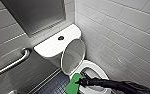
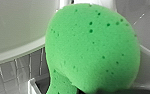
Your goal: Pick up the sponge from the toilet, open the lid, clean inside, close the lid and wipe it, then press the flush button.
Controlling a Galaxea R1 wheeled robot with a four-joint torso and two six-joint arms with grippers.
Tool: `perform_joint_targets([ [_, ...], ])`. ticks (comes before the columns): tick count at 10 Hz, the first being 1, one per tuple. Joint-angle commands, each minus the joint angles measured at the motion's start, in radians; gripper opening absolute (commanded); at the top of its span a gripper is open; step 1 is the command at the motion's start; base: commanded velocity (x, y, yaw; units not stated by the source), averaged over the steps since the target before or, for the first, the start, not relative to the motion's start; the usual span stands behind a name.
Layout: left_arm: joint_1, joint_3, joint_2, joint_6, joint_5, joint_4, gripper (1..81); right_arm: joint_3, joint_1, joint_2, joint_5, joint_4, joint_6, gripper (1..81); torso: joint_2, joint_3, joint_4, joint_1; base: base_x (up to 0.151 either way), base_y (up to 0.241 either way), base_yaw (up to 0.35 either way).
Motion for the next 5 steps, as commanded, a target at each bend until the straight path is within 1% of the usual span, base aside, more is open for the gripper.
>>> perform_joint_targets([
  [1,0.032,0.018,-0.012,-0.002,0.079,0.002,81.1,0.048,0.063,-0.028,-0.027,0.014,0.007,1.0,0.000,0.000,0.000,0.000,0.000,0.000,0.000],
  [2,0.032,0.018,-0.012,0.000,0.079,0.002,81.1,0.076,0.049,-0.059,-0.024,0.016,0.007,1.0,0.000,0.000,0.000,0.000,0.000,0.000,0.000],
  [5,0.032,0.024,-0.011,0.000,0.079,0.008,81.1,0.242,0.008,-0.203,0.058,0.009,0.007,1.0,0.000,0.000,0.000,0.000,0.000,0.000,0.000],
])
